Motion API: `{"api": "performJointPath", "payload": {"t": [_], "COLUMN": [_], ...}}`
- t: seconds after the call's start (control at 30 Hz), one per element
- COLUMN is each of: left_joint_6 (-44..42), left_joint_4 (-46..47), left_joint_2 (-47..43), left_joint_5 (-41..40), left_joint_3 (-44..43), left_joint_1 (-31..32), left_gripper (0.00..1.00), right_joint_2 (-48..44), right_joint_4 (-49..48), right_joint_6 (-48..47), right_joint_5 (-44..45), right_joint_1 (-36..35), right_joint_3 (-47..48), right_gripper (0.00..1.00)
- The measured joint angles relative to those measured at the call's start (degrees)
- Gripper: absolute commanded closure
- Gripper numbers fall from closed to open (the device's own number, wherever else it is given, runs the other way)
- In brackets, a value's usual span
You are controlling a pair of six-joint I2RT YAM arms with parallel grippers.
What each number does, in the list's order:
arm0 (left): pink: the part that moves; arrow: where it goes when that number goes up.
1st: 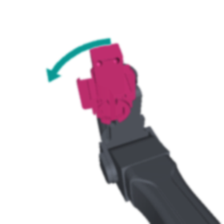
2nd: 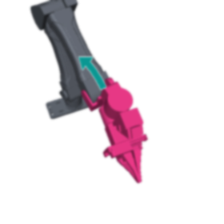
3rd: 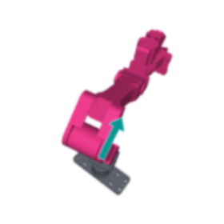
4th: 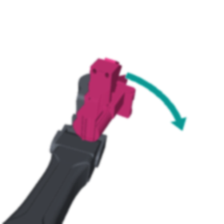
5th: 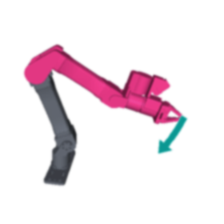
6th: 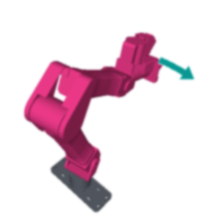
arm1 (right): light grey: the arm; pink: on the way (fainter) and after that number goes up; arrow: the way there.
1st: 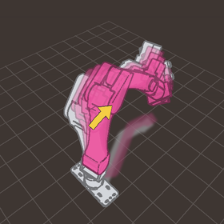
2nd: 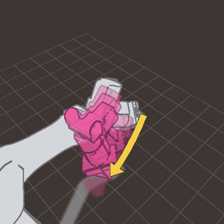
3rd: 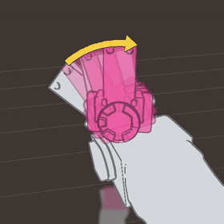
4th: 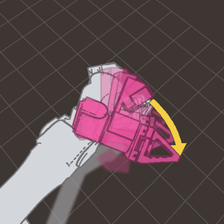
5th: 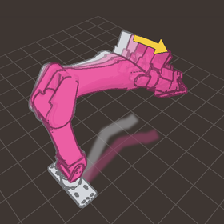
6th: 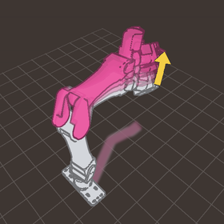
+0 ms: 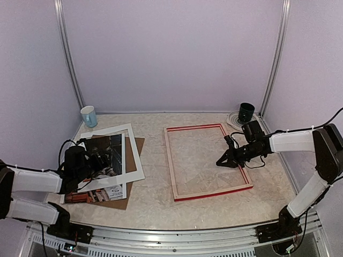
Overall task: Put the photo into the frame
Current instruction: Place the glass panel at the frame body.
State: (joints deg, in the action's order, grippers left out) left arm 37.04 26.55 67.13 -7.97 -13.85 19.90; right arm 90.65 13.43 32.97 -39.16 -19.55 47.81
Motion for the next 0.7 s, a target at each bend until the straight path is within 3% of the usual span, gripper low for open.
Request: {"api": "performJointPath", "payload": {"t": [0.7], "left_joint_6": [0.00], "left_joint_4": [0.00], "left_joint_2": [-0.13], "left_joint_5": [-0.02], "left_joint_3": [0.00], "left_joint_1": [0.00], "left_gripper": [0.01], "right_joint_2": [-3.28], "right_joint_4": [1.29], "right_joint_6": [-1.73], "right_joint_5": [3.48], "right_joint_1": [5.81], "right_joint_3": [-1.05], "right_gripper": [1.00]}}
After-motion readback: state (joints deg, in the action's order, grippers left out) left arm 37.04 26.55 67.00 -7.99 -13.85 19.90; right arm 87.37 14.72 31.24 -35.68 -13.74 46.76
